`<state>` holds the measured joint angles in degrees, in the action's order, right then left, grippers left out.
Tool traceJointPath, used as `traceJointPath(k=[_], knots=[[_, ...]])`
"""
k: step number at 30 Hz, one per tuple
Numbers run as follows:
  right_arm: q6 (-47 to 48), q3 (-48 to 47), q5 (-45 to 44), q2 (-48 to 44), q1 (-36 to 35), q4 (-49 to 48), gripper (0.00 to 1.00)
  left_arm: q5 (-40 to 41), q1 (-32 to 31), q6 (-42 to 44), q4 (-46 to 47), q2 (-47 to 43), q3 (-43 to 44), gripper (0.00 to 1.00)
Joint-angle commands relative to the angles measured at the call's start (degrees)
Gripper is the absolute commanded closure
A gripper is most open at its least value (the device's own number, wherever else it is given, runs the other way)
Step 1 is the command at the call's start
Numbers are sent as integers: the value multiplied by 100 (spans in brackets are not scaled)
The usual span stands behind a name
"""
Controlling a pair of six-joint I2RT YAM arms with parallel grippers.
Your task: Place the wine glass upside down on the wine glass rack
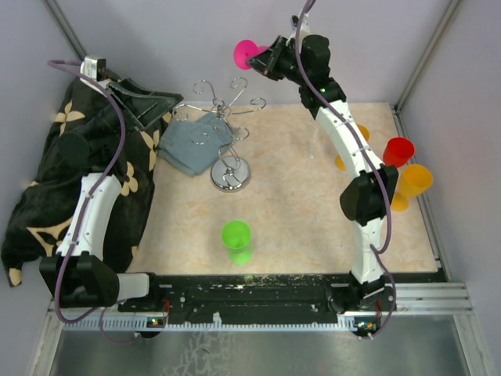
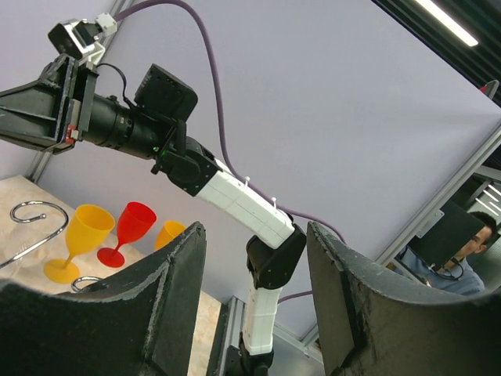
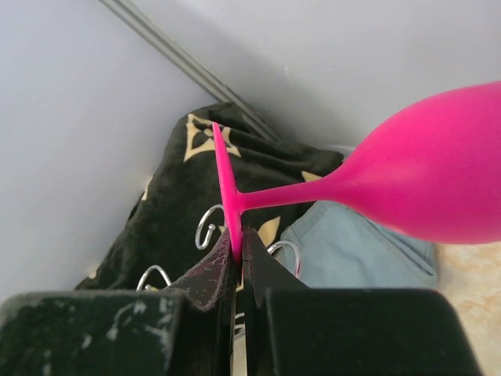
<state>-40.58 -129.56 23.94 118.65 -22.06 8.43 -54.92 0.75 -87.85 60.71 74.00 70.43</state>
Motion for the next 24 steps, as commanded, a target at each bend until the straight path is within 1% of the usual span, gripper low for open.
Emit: traceJointPath(k=[1,12,24], knots=[[-400,-553,528,138,-59,-336,100,-68,27,142,3,-151,-43,40],[-838,-676,1245,255,-171,-477,100,-55,28,137,29,-173,-108,40],[-855,-584,1376,271,-390,-350,100,-72,24,129,49,-214,-160,40]])
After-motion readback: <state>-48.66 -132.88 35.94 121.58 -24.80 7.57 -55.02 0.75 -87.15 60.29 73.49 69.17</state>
